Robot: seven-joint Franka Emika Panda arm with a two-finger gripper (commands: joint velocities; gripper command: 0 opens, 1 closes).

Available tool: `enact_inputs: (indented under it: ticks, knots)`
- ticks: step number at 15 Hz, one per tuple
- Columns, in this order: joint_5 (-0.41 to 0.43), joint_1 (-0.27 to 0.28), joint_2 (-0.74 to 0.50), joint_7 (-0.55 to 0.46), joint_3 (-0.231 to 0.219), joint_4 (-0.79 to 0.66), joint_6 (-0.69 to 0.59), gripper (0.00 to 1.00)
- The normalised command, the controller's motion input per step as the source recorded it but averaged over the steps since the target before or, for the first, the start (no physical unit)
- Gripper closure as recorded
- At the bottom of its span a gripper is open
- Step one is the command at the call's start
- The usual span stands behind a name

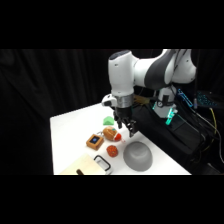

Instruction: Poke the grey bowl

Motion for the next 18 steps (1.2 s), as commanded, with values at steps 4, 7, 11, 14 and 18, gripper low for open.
enact_inputs:
  ticks: [4,7,11,14,18]
  knots:
    - [0.036,0.083,-0.10,0.12,0.064,-0.13,0.16,0.75]
    - [0.040,0.062,-0.12,0.09,0.052,-0.11,0.10,1.00]
    - [0.082,0.060,-0.13,0.07,0.057,-0.16,0.12,1.00]
    - [0.099,0.050,-0.11,0.04,0.052,-0.24,0.27,1.00]
    - [0.091,0.043,-0.04,0.02,0.046,-0.22,0.40,1.00]
